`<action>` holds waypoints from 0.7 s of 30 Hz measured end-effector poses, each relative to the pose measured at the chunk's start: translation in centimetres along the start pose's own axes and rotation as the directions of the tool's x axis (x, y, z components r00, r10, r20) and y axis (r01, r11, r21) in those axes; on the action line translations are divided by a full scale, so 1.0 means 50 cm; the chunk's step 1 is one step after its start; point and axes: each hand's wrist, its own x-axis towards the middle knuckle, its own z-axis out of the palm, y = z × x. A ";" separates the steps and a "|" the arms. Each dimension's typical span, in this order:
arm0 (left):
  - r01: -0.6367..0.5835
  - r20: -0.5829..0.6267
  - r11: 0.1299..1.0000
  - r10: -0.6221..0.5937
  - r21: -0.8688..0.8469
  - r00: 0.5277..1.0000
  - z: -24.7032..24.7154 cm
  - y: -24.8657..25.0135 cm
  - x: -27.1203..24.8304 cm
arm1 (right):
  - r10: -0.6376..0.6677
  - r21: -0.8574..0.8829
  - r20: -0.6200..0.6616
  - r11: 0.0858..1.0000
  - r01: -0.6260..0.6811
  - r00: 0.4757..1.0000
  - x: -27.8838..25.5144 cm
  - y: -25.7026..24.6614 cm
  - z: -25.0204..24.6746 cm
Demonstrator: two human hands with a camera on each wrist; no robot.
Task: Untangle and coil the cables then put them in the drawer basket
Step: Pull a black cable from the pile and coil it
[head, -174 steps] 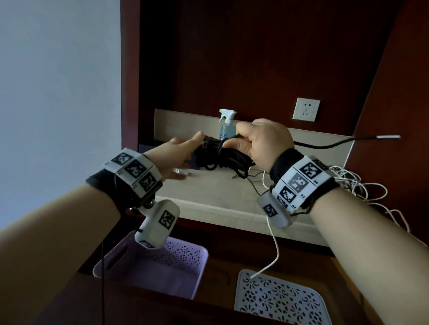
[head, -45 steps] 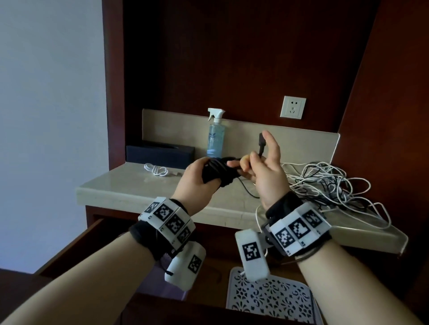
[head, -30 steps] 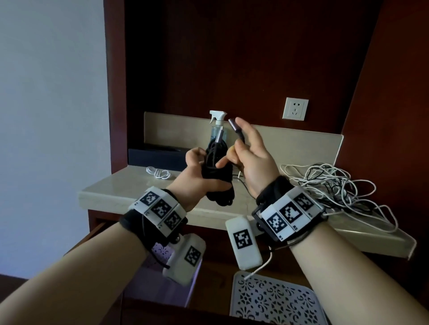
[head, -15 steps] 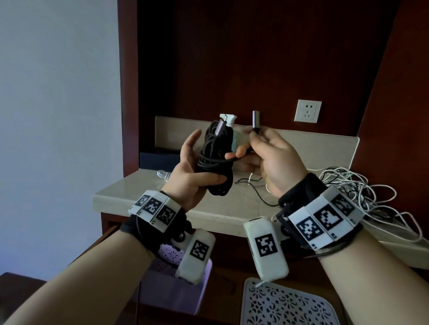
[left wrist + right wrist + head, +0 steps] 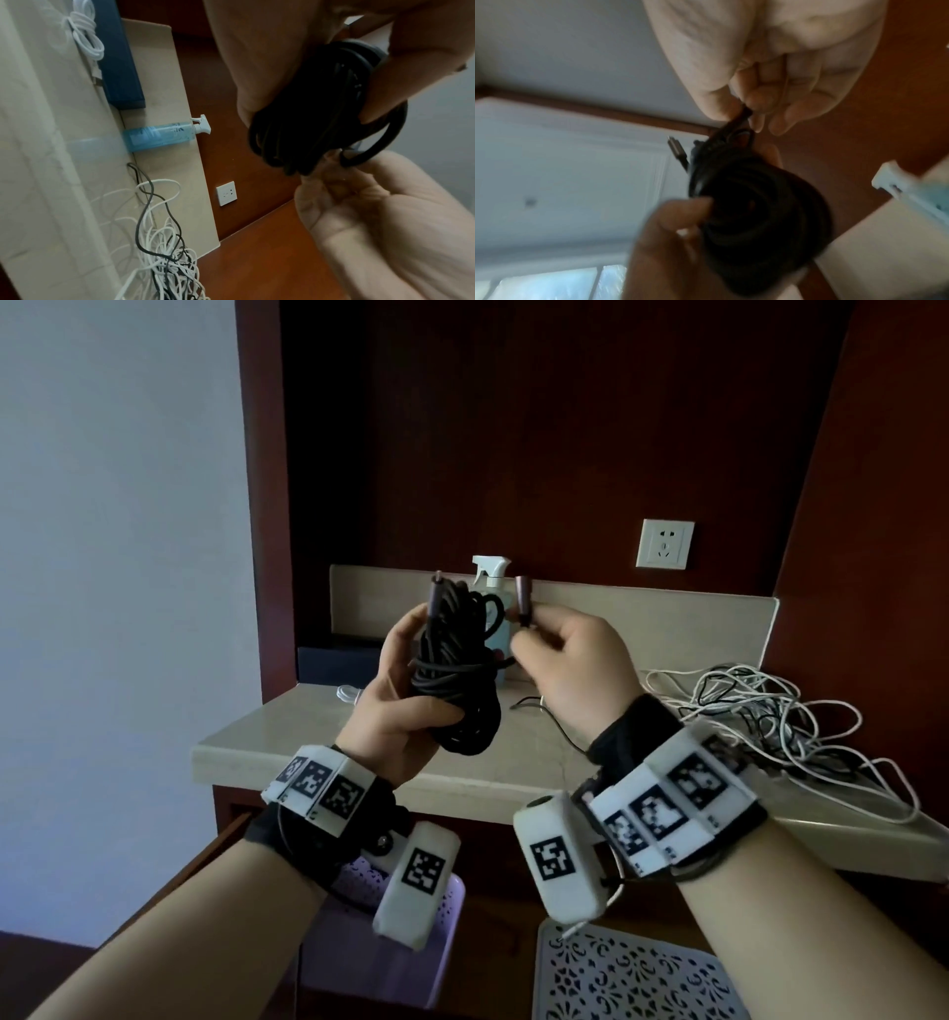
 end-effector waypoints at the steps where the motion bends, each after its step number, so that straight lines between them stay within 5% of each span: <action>1: 0.005 -0.005 1.000 -0.006 -0.014 1.000 0.000 -0.003 -0.001 | -0.032 -0.066 0.003 0.997 0.033 0.999 0.001 0.000 0.007; 10: -0.017 -0.069 0.999 0.019 0.028 0.997 -0.008 -0.006 -0.008 | -0.070 -0.302 0.214 0.944 0.134 0.974 -0.009 -0.016 0.006; 14: -0.023 -0.062 0.984 0.035 0.177 0.997 -0.003 0.002 -0.013 | -0.027 -0.374 0.274 0.918 0.132 0.961 -0.009 -0.006 0.001; 18: -0.028 0.042 0.818 0.005 0.574 0.999 0.000 0.023 -0.013 | 0.014 -0.362 0.205 0.930 0.063 0.979 -0.019 0.006 -0.019; 21: -0.065 0.106 0.721 -0.012 0.690 0.994 0.006 0.035 -0.025 | -0.055 -0.406 0.163 0.906 0.118 0.985 -0.033 0.012 -0.031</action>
